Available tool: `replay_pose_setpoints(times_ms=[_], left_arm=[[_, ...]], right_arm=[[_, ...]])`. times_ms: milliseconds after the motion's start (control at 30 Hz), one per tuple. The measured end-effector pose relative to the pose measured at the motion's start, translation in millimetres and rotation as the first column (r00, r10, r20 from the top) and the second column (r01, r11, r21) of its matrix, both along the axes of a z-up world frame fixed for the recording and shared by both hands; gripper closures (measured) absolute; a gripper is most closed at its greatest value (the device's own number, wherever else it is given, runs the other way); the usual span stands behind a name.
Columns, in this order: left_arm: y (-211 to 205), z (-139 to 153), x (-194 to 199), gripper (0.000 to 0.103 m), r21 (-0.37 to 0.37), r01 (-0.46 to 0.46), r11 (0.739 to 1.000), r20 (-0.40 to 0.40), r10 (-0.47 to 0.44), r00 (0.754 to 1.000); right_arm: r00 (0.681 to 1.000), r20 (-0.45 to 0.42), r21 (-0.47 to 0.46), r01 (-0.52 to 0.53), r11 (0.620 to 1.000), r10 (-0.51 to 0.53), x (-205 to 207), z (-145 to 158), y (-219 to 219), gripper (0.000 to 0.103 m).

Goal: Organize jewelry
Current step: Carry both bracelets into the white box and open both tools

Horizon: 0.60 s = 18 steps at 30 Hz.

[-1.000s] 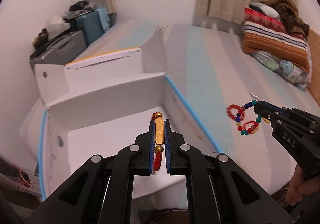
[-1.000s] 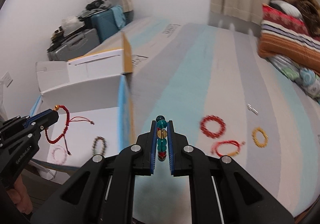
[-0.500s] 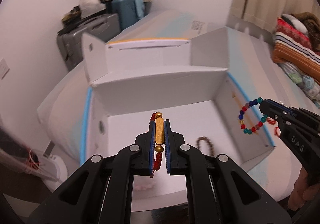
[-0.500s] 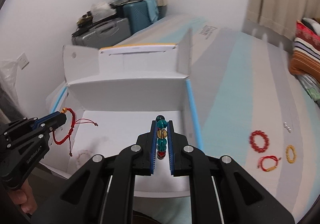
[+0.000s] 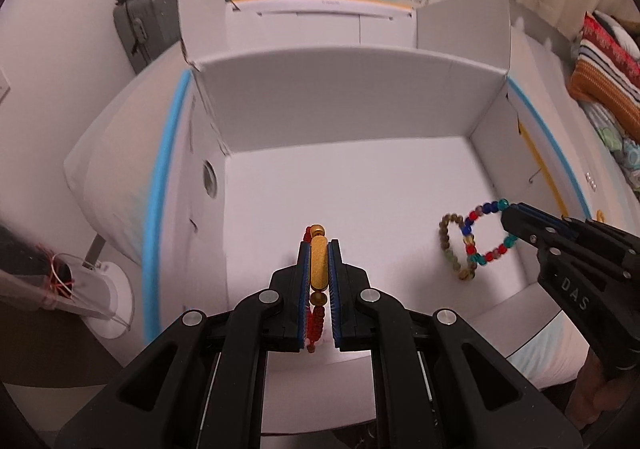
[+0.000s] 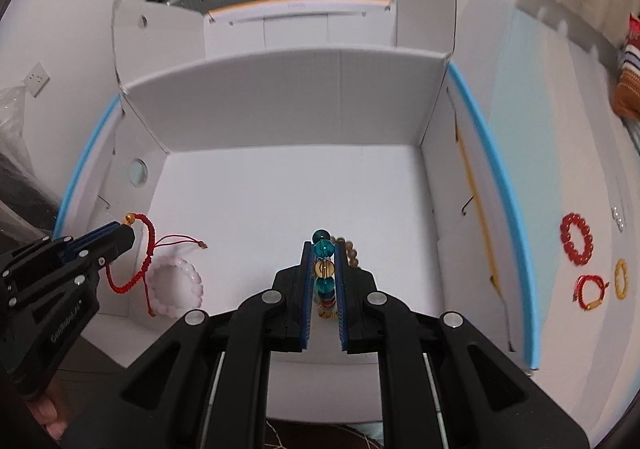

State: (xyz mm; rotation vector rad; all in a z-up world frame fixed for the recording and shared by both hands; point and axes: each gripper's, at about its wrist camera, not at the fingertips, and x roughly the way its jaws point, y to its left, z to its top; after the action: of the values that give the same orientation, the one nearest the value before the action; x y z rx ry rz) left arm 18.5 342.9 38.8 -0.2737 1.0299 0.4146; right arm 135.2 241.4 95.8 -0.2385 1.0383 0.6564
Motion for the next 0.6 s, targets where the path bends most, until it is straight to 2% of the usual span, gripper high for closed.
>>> replay_pose_setpoints(times_ms=[267, 400, 433, 467, 533, 600], left_arm=[[-0.3, -9.7, 2.9, 0.093, 0.006, -0.004, 1.000, -0.025, 0.005, 1.000], [-2.5, -9.0, 3.3, 0.093, 0.012, -0.012, 1.000, -0.026, 0.012, 1.000], [-3.2, -8.3, 3.2, 0.090, 0.012, -0.014, 1.000, -0.026, 0.014, 1.000], [-4.2, -6.7, 2.6, 0.080, 0.015, -0.018, 1.000, -0.023, 0.019, 1.000], [-6.3, -3.6, 1.7, 0.067, 0.034, -0.025, 0.999, -0.017, 0.026, 1.000], [-9.3, 1.0, 0.5, 0.056, 0.050, -0.028, 0.998, -0.008, 0.028, 1.000]], right_arm=[[0.999, -0.032, -0.024, -0.007, 1.000, 0.006, 1.0, -12.9, 4.4, 0.092], [1.000, -0.027, -0.018, -0.008, 1.000, 0.008, -3.4, -9.8, 1.2, 0.091], [1.000, -0.024, -0.017, -0.009, 1.000, 0.009, -4.5, -7.7, -0.4, 0.085], [1.000, -0.014, -0.017, -0.008, 1.000, 0.008, -5.4, -5.6, -2.5, 0.072], [1.000, 0.013, -0.010, -0.001, 1.000, 0.002, -7.6, 1.5, -7.9, 0.055], [0.999, 0.047, -0.001, 0.011, 1.000, -0.011, -10.8, 10.2, -17.0, 0.052]])
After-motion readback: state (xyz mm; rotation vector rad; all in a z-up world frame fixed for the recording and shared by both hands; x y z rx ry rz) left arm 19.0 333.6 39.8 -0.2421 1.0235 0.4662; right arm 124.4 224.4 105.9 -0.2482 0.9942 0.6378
